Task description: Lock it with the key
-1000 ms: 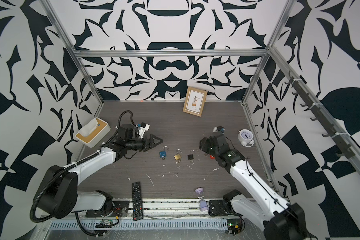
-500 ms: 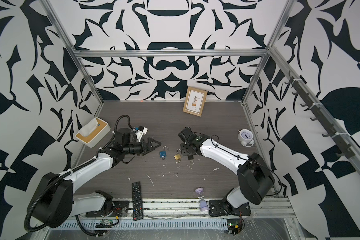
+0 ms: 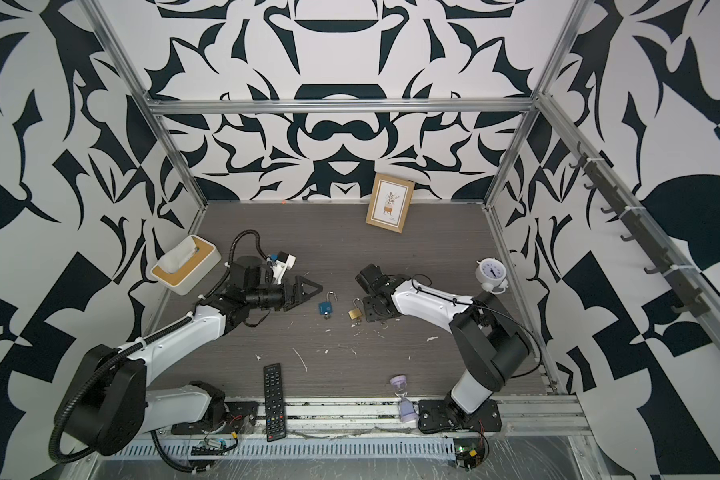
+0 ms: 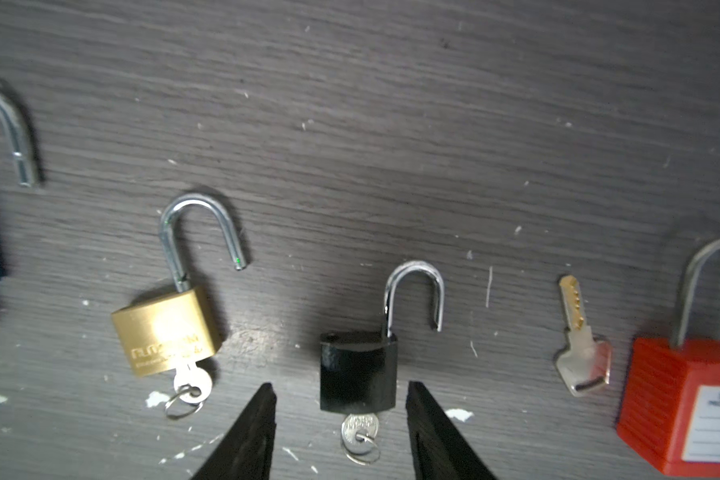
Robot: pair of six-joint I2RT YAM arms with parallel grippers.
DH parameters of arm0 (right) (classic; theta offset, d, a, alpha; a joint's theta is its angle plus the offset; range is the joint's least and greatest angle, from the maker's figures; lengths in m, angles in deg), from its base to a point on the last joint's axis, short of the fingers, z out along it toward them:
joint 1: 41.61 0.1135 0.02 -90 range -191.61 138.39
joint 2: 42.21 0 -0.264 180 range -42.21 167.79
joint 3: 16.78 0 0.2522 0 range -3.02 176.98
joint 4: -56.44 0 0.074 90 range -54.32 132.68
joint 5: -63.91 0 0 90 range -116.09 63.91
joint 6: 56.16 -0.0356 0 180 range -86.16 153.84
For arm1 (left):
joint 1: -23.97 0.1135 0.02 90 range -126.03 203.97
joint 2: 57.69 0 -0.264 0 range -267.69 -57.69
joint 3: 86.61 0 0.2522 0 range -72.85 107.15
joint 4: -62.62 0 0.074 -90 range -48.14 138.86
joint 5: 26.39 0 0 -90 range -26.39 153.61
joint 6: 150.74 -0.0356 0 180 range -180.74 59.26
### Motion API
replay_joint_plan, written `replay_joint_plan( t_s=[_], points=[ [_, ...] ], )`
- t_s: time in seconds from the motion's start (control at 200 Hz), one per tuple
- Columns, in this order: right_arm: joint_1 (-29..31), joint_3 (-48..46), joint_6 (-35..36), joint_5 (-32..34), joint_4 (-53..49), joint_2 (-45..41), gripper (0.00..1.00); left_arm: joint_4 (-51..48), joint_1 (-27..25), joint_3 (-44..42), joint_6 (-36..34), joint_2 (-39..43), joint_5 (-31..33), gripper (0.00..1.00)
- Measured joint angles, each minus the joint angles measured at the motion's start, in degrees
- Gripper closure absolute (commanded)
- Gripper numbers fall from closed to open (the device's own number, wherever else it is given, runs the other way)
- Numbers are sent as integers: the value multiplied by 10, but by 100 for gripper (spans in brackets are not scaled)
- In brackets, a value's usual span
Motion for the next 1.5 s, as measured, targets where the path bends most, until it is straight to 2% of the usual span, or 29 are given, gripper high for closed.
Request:
replay_joint_plan(
  t_s=[0.47, 0.77, 0.885, 0.93, 1.07, 1.13, 1.155, 1.5],
  points=[
    [-14, -24, 0, -10, 34, 15, 51, 0, 0, 0, 0, -9, -3, 6],
    [-15, -29, 0, -14, 46, 17, 61, 0, 0, 0, 0, -10, -3, 6],
    [-15, -30, 0, -13, 49, 17, 62, 0, 0, 0, 0, -10, -3, 6],
    [-15, -30, 0, -13, 49, 17, 66, 0, 0, 0, 0, -11, -3, 6],
    [-15, -30, 7, -11, 49, 16, 91, 0, 0, 0, -1, -17, -4, 7],
    [-15, -30, 12, -9, 48, 16, 95, 0, 0, 0, -3, -20, -3, 7],
    [-15, -30, 15, -8, 47, 16, 100, 0, 0, 0, -4, -22, -4, 7],
    [-15, 26, 65, -8, -3, 16, 100, -8, 0, 0, -24, -35, -5, 9]
  ],
)
